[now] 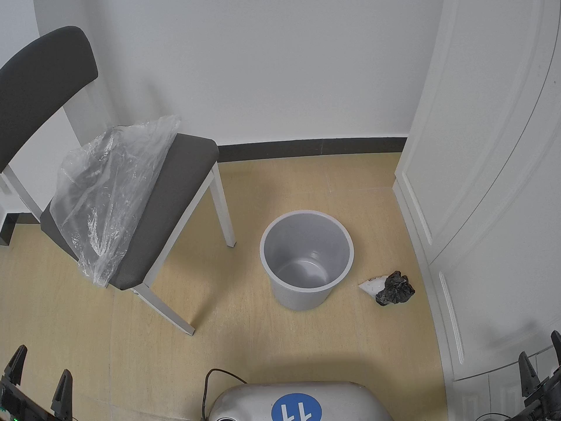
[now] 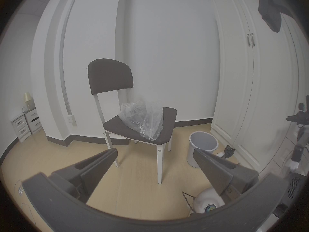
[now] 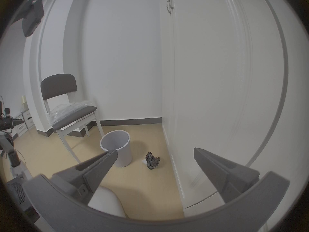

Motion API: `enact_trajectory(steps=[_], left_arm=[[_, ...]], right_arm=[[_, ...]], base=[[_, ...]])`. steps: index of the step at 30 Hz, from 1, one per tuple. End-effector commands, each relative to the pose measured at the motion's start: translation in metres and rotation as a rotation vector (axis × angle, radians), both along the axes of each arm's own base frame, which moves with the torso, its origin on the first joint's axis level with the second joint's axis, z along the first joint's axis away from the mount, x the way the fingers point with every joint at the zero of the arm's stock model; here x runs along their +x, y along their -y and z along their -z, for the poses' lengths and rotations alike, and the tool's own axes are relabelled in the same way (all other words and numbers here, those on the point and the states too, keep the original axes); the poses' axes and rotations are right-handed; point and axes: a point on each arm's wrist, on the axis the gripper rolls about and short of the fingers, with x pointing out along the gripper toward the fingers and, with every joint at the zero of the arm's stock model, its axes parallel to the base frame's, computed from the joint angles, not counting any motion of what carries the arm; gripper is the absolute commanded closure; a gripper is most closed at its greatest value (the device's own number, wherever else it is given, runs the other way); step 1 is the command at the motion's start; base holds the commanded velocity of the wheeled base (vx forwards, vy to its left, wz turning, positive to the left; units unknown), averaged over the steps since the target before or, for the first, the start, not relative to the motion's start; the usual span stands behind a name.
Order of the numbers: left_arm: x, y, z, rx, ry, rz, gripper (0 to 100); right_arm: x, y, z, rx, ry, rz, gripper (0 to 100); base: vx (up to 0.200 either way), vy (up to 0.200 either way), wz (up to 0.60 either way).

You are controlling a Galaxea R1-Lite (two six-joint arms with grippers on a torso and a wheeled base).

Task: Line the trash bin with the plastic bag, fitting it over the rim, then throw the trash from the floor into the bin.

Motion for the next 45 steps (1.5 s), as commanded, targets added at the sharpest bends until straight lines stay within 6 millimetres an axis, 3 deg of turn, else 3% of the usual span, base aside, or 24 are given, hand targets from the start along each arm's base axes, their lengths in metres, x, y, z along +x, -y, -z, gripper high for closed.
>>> enact_trajectory(steps=[1,42,45], left_arm=[[0.000,0.000,0.005,-0.001,-0.004,0.000,0],[0.000,0.000,0.005,0.007,0.005,-0.011,0],[-0.002,-0.001,-0.009,-0.093,0.099,-0.024,0]], right_arm=[[0.000,0.000,0.005,-0.003,0.000,-0.001,0],[0.000,0.000,0.004,-0.031,0.008,-0.014,0],[-0.004,0.000,-0.013,0.098,0.106,-0.009,0]], base=[[0.000,0.000,0.00],[0.000,0.000,0.00],[0.000,0.000,0.00]])
